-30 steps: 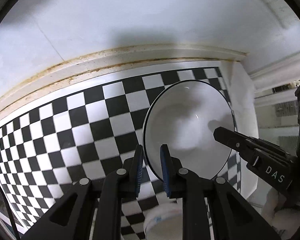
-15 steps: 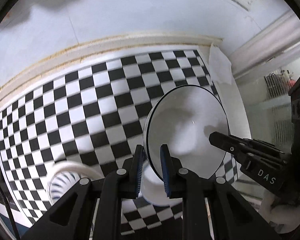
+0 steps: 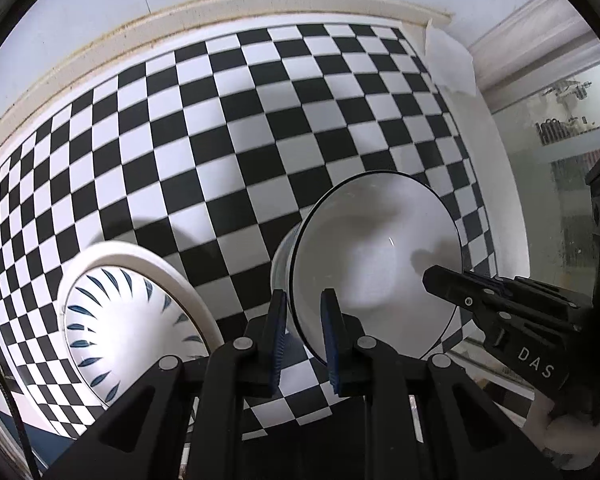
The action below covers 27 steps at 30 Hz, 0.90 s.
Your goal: Organize plates and bowls
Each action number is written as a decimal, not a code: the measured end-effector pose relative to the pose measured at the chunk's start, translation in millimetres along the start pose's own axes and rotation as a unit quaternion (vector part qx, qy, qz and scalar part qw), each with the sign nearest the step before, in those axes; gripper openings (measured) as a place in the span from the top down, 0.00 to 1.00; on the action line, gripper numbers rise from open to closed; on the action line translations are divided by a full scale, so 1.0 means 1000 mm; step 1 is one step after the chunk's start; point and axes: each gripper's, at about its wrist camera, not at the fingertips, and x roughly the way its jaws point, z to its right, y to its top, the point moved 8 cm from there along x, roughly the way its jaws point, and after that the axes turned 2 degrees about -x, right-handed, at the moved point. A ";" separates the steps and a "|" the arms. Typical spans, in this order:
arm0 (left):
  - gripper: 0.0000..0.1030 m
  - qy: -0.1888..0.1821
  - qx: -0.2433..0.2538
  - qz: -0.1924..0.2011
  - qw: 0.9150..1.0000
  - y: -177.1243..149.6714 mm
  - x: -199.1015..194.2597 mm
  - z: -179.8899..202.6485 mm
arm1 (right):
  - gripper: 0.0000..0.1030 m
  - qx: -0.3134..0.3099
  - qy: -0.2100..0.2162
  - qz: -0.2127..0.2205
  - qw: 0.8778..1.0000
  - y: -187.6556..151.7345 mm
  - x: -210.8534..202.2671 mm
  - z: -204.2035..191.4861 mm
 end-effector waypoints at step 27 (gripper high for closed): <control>0.85 0.035 0.001 -0.024 0.999 -0.013 0.040 -0.006 | 0.89 -0.008 -0.023 -0.033 0.999 -0.010 0.034 0.007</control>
